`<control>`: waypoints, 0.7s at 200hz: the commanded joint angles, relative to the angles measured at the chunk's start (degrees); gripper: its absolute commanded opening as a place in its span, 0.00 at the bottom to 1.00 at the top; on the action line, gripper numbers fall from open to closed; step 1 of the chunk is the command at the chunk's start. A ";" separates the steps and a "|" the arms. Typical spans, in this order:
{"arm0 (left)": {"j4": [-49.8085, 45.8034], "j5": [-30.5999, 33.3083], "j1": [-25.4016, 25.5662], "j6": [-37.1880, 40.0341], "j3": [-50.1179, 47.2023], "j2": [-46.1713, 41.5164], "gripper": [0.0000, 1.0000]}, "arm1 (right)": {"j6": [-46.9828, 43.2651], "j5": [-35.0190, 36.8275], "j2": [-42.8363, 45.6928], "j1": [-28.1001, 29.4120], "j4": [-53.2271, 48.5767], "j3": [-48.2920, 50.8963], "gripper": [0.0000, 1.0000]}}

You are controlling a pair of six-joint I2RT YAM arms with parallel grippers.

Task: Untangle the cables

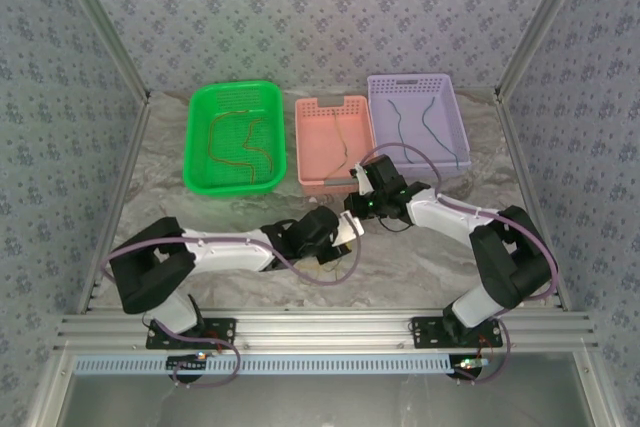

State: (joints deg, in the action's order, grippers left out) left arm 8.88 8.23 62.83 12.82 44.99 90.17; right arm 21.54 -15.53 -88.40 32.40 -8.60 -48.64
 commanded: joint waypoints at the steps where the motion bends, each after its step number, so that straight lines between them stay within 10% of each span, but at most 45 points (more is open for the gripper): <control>1: -0.57 -5.04 -1.23 -2.27 0.72 -4.19 0.60 | -0.45 -1.13 0.25 -0.37 0.08 0.34 0.00; 140: -4.26 -12.01 -3.50 1.20 0.67 -3.40 0.74 | -0.62 -2.49 -0.67 -0.81 -0.04 -0.13 0.00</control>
State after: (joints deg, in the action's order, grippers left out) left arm 5.76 -3.40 58.94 11.31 45.06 85.95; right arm 21.54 -16.40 -88.42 32.08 -8.60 -48.62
